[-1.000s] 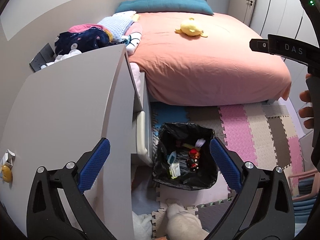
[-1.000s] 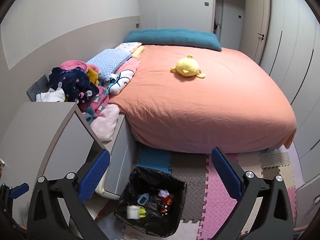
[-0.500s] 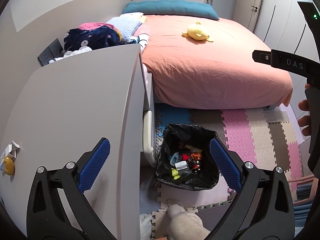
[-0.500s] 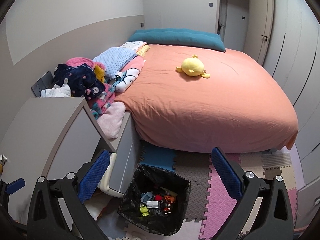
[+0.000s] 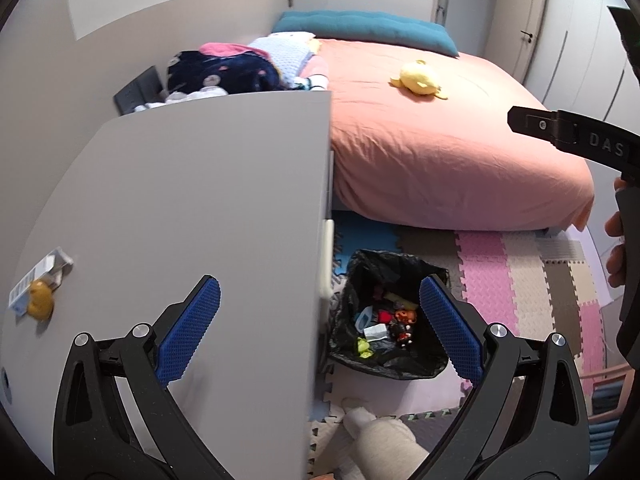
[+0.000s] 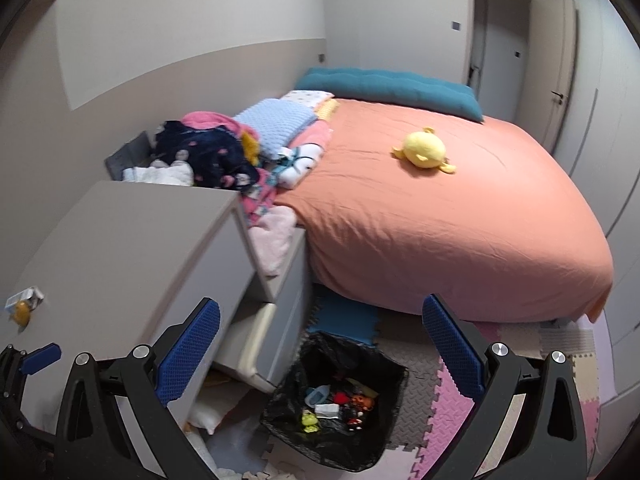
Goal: Collect trash
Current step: 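Move both open tools back from the bin to the desk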
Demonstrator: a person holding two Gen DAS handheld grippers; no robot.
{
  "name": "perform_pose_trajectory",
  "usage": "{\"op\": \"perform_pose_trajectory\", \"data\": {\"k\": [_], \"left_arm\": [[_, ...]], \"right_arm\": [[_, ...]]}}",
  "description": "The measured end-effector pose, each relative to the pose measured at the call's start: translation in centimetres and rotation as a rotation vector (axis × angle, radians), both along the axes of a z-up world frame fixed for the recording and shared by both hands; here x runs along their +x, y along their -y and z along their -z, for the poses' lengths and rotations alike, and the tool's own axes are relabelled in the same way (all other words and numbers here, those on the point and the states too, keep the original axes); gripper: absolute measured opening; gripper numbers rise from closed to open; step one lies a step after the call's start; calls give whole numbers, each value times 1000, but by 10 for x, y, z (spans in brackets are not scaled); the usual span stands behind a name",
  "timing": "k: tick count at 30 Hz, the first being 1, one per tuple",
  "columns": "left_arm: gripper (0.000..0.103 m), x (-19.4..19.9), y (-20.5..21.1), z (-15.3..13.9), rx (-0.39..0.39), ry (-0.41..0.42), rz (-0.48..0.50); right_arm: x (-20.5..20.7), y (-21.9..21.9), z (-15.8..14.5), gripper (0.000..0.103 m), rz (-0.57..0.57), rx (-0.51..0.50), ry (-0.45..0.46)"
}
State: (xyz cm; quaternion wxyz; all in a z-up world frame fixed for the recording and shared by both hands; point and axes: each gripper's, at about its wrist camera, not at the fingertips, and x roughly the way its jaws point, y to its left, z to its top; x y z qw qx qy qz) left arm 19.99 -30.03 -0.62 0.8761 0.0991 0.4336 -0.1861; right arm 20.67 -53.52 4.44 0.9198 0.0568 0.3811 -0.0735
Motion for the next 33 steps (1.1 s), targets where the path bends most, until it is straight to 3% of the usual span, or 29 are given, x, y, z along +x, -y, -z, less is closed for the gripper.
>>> {"op": "perform_pose_trajectory", "data": {"k": [20,33], "left_arm": [[97,-7,-130,-1,-11,25,-238],[97,11,-211,6,7,69,-350]], "right_arm": [[20,-146,2,101,-239,17,-6],[41,-204,13,101,-335,32,-16]]}}
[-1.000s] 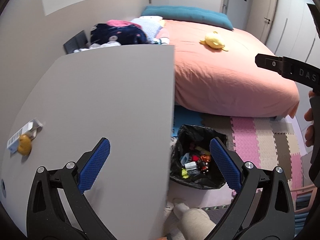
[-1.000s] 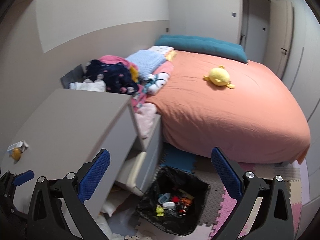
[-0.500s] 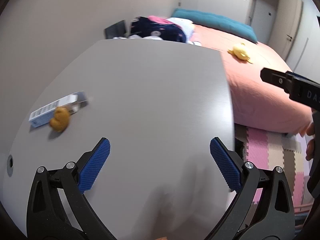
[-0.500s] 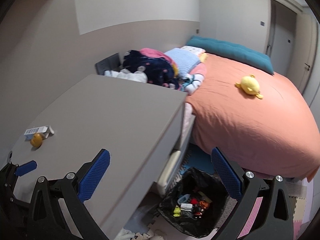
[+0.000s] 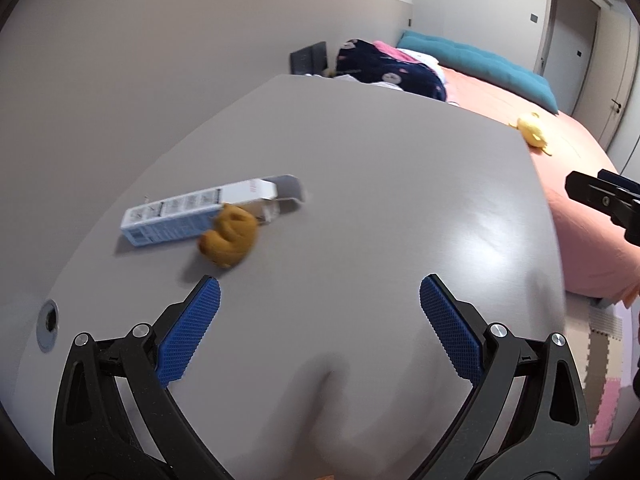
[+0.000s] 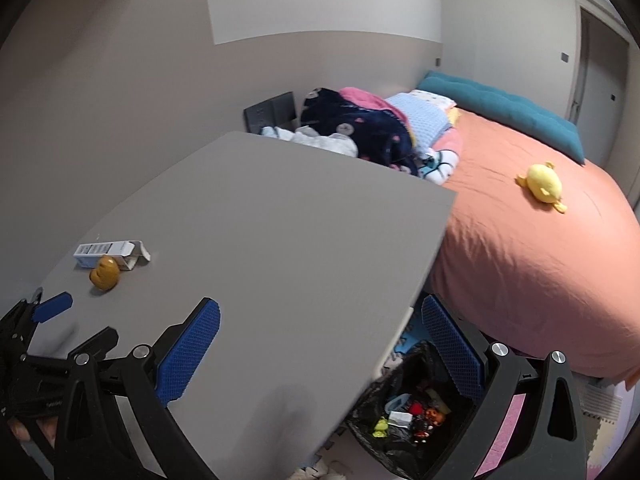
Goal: Collect trash
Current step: 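Move both open tools back from the bin to the desk, then grasp the brown plush bear with the left tool, then grasp the white paper box with the right tool while the left tool holds the bear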
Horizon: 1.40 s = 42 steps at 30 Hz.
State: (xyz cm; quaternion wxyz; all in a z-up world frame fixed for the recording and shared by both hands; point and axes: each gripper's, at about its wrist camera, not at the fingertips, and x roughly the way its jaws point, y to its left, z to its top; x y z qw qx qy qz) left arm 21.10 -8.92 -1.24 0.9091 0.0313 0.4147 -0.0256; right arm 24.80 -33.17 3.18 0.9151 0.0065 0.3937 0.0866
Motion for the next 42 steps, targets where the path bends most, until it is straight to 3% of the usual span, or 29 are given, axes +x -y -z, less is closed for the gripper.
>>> {"op": "perform_pose_trajectory", "data": {"k": [5,9,16,18,22,24,34,42], "left_arm": [[97,16,-19,8,9,1,-24],[86,30,-34,17,-11,-13,-35],[77,49,-51,29,-5,-40,-63],[65,52,-55,31,-13,-50,-64],[53,57,-58,36,-18,-58,-58],[41,58,-59,36,-27,-53,-51],[40,42,-76,28,-10,-42,-65],[40,18,-113,21,-9,-46,-146]], "right_arm": [[11,-13,6,101,-18,14,-9],[20,-27,10,101,-44,2,-11],[32,-48,13,101,-95,2,-17],[36,-55,14,101,-112,3,-20],[40,-72,17,101,-151,0,-22],[41,-80,19,101,-170,-6,-24],[46,-122,24,101,-253,-29,-33],[44,-161,26,101,-336,-38,-36]]}}
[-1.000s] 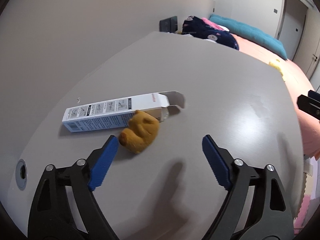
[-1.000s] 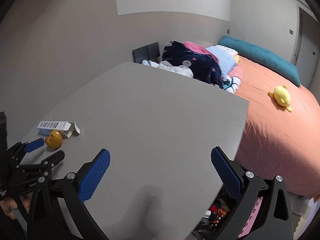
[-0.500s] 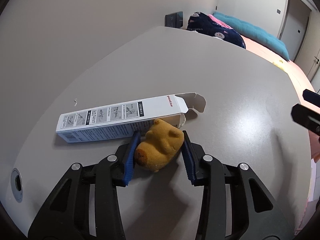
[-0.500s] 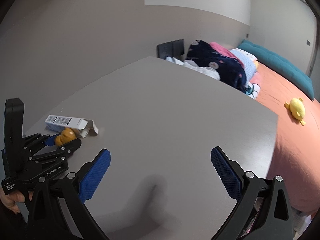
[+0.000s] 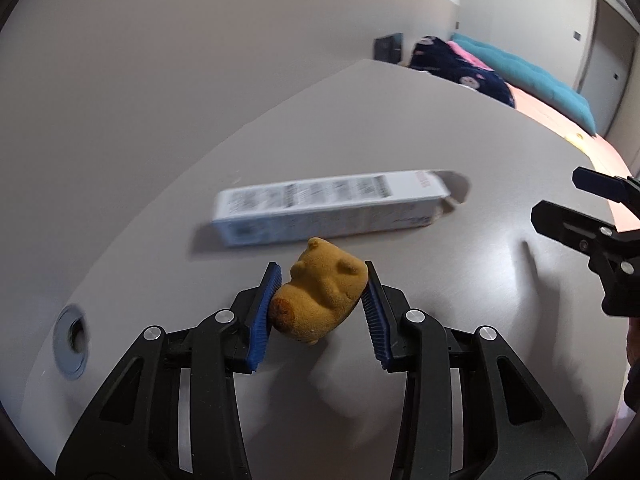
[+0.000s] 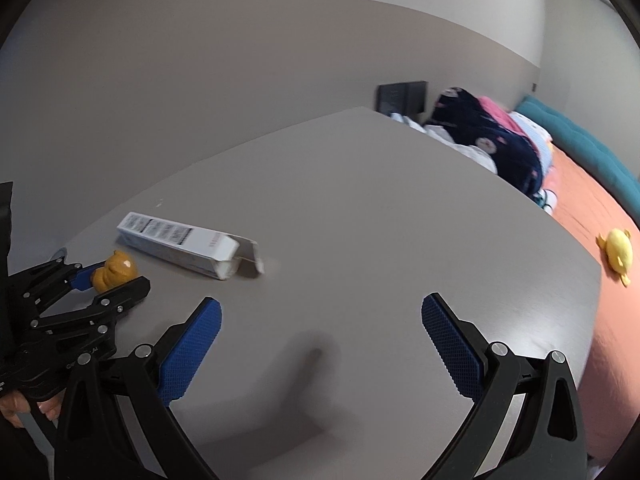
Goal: Collect trash
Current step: 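Grasp the white paper box with the right tool while the left tool holds the bear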
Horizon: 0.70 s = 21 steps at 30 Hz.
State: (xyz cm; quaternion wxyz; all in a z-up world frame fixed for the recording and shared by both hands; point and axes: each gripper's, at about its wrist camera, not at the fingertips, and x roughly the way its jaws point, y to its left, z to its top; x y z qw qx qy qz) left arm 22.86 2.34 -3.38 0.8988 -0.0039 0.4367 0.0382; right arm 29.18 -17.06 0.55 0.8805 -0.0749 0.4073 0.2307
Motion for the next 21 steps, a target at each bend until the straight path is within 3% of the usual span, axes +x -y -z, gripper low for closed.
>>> {"op": "perform_pose_trajectory", "data": {"k": [9,12,19,21], "left_arm": [[40,-32,-35,8,11,-23,-97],[40,-36,-44,7,36,-22,-120],[40,-45,-66,3,6,-3,-162],[40,-47,-70,4,-4,-4,-172]], "right_arm": [[-4,-58,1,100,-146,-39,11],[-5,-82,3,96,-216,-71,32],[1,-128,12,94,-327,-114,38],[5,-138,18,88,-338,-144,30]]}}
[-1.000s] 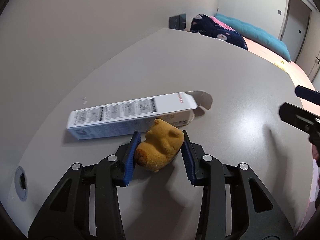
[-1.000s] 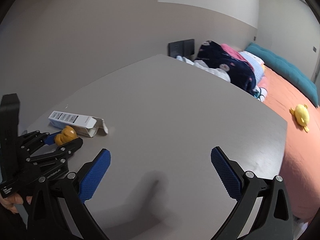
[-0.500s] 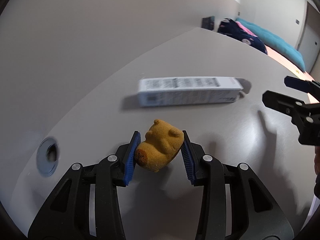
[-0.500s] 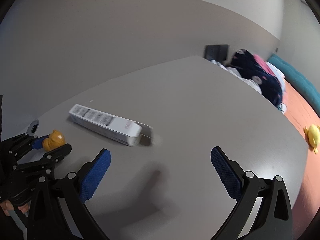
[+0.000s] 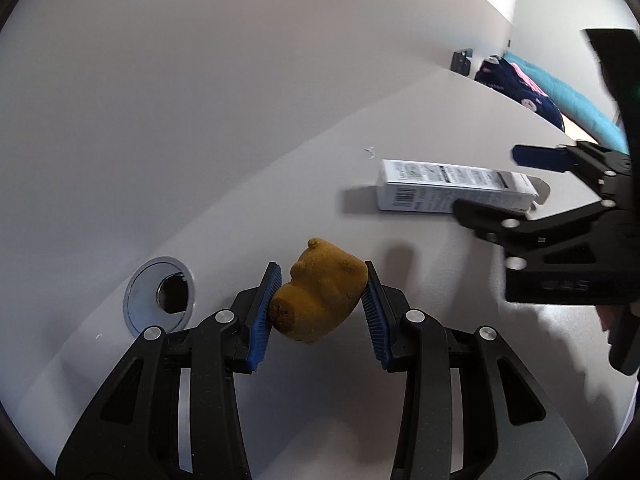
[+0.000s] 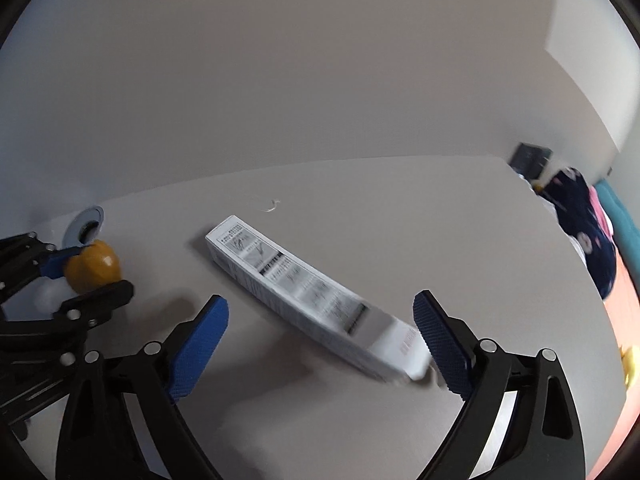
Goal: Collect trash
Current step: 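Grasp the white paper box with the right tool while the left tool holds the bear, then carry the brown bear and white box over the black bin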
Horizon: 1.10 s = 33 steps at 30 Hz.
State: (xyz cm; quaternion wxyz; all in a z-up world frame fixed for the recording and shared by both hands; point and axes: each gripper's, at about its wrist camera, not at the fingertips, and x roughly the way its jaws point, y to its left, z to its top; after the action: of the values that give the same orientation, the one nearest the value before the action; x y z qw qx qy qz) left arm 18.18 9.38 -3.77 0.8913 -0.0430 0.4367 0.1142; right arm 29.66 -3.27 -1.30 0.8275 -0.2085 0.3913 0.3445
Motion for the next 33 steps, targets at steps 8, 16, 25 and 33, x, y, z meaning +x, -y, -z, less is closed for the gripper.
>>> {"op": "perform_pose_trajectory", "data": {"k": [8,16,25,33], "left_arm": [[40,2,0,4,-30,-3,-10],[40,6,7,4,-39,4,-1],[40,4,12,4,-39,10,18],[40,6,35,-1,-34,3,53]], "right_arm": [[11,-11,11,64,28,-28,-17],[31,4,13,28,102,10,-124],[25,24,9,28,149,13,-113],[17,51,-11,28,193,38,-89]]}}
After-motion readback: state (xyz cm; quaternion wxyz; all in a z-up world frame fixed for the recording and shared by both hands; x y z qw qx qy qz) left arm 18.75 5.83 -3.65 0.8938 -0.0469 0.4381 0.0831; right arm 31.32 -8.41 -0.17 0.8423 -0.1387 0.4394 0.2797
